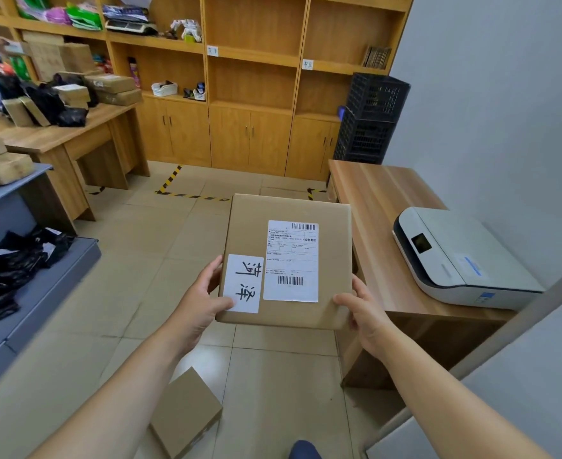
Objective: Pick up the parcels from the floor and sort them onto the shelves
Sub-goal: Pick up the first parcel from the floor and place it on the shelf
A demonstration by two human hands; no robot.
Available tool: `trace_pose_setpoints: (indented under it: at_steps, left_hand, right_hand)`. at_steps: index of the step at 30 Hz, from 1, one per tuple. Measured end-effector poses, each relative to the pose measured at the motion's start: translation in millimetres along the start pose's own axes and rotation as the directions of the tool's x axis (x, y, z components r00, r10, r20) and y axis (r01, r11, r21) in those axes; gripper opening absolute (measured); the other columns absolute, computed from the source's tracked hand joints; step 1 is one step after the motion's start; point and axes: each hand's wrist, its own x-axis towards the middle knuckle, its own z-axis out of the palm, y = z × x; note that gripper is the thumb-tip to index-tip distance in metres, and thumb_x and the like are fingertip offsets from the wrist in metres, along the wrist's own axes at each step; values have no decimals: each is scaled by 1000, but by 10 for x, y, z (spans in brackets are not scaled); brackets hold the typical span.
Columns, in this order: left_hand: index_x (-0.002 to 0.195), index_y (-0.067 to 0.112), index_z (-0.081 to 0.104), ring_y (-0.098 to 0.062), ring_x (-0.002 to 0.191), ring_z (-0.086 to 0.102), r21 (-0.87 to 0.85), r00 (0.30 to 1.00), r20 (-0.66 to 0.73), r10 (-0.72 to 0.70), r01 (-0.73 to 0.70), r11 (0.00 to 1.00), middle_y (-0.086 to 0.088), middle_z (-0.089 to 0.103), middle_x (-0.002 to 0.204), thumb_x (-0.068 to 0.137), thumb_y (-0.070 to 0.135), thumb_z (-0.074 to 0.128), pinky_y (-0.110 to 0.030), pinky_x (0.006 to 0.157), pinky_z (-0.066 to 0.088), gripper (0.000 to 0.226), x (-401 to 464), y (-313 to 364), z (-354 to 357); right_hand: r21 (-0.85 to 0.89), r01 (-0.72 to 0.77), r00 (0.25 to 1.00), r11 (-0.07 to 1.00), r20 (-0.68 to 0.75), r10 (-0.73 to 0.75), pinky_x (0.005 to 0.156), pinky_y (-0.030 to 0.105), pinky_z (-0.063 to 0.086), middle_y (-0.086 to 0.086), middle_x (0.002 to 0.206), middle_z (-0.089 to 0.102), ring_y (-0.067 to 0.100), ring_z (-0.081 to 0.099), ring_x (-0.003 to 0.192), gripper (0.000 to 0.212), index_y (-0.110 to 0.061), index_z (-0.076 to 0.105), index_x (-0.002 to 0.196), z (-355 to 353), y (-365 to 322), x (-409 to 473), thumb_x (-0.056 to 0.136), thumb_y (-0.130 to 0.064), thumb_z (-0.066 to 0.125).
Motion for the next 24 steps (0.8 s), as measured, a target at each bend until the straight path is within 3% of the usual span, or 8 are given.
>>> trace_pose_setpoints:
  at_steps: [4,7,9,14,16,19,21,24]
  left_hand:
    - [142,32,27,8,111,46,25,999,-49,2,-1,1000,13,48,126,74,-11,54,-24,74,47,85,534,31,149]
    - [143,32,26,19,94,52,40,995,-99,0,4,999,8,48,130,75,-13,52,-22,74,47,85,1024,75,251]
    - [143,34,25,11,105,52,41,993,-118,-10,15,999,8,48,131,74,-12,53,-26,78,49,87,1387,117,299]
    - [142,37,24,-10,121,50,53,984,-175,-24,34,998,8,53,130,76,-10,52,-27,83,47,86,2297,212,472]
    - [142,37,24,-4,111,55,75,979,-202,-7,23,997,6,55,128,77,-11,51,-19,74,48,85,2599,261,540]
    - [140,38,29,-2,101,57,115,974,-225,11,16,993,6,56,124,78,-9,51,-6,62,46,81,2968,353,576]
    - [139,38,31,-4,102,57,136,972,-235,12,21,990,5,54,128,78,-9,52,-4,61,44,79,3198,394,524]
    - [134,42,36,-11,112,54,156,970,-244,12,27,987,4,50,134,78,-7,54,-9,67,46,76,3584,414,363]
  right_hand:
    - [-80,109,994,991,1,-110,93,39,50,-5,123,62,18,58,113,67,-37,41,134,-16,-100,602,74,-16,62]
    - [-110,163,987,981,14,-162,89,32,50,-18,122,59,5,56,112,71,-43,34,137,-36,-252,1124,80,-10,59]
    - [-131,187,982,974,15,-187,92,30,48,-28,121,53,-3,53,111,75,-44,26,141,-55,-382,1483,84,-6,56]
    - [-261,215,971,941,-44,-234,107,43,40,-16,147,35,15,44,128,82,-56,8,139,-91,-669,2375,81,-22,53]
    - [-307,256,960,917,-32,-279,107,47,39,-17,148,30,14,44,123,79,-60,9,137,-92,-749,2691,80,-25,51]
    - [-325,278,955,904,-8,-297,110,38,35,-13,149,26,6,34,127,70,-46,16,144,-74,-834,3112,90,-16,50]
    - [-334,281,956,900,11,-294,107,28,31,-10,149,26,-1,28,126,65,-38,21,145,-35,-883,3378,92,-13,50]
    - [-349,287,955,892,28,-296,110,30,29,-8,149,28,-1,28,127,60,-36,28,143,84,-951,3798,92,-12,51]
